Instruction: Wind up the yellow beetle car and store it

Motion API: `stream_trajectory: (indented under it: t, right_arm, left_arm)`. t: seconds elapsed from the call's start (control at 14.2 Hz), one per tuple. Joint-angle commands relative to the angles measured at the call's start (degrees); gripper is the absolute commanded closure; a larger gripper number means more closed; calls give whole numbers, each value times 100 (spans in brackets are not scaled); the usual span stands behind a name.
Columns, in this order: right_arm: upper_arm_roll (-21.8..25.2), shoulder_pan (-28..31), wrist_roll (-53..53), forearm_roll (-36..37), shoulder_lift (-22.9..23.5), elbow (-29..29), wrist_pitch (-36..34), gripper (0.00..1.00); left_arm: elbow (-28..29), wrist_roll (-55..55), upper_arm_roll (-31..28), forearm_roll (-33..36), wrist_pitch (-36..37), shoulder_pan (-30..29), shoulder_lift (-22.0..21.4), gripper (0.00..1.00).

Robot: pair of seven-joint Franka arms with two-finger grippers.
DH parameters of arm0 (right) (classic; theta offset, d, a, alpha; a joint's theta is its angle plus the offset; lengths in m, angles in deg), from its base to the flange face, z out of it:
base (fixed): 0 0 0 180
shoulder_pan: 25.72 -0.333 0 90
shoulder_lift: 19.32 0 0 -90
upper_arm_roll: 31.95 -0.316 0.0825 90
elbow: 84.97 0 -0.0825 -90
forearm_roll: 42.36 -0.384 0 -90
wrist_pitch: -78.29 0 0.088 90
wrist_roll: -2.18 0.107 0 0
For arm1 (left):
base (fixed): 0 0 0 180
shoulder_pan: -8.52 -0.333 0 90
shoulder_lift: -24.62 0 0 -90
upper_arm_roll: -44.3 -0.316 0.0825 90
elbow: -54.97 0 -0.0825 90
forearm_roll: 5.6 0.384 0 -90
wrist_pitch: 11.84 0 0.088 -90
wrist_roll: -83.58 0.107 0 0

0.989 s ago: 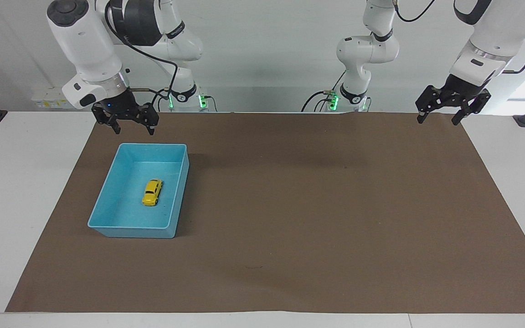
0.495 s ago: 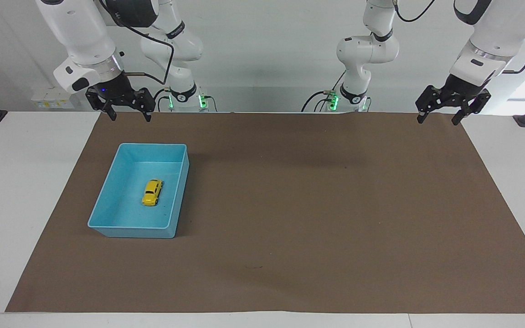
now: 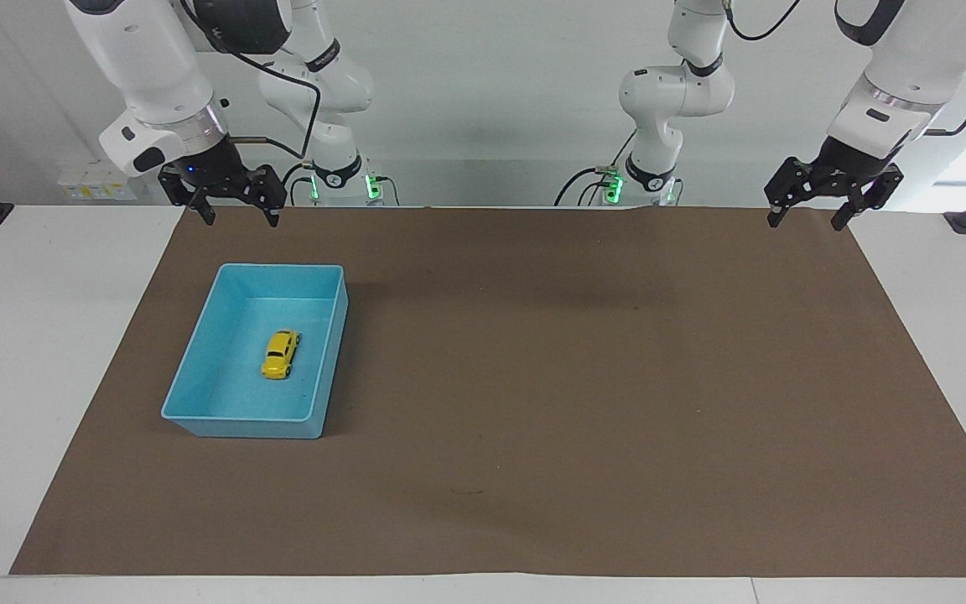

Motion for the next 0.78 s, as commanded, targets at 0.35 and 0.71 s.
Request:
stream_trajectory:
  t: [0.35, 0.71]
  right_arm:
    - [-36, 92, -144, -130, -14, 43, 129, 0]
    - [-36, 66, -144, -130, -22, 52, 129, 0]
  left_arm:
    - [-49, 34, 42, 73, 120, -63, -34, 0]
    - [-40, 34, 42, 73, 120, -63, -34, 0]
